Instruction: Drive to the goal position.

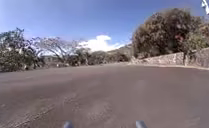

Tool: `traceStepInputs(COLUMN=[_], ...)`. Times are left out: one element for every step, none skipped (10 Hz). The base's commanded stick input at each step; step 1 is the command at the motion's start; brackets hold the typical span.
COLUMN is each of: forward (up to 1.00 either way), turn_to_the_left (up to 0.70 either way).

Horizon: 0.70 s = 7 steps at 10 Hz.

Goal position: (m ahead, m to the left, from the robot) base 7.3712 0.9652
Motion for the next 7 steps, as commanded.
traceStepInputs(forward=[0.50, 0.50, 0.50, 0.50, 0.50, 0.50, 0.50], turn_to_the_left=[0.00, 0.00, 0.00, 0.00, 0.00, 0.00, 0.00])
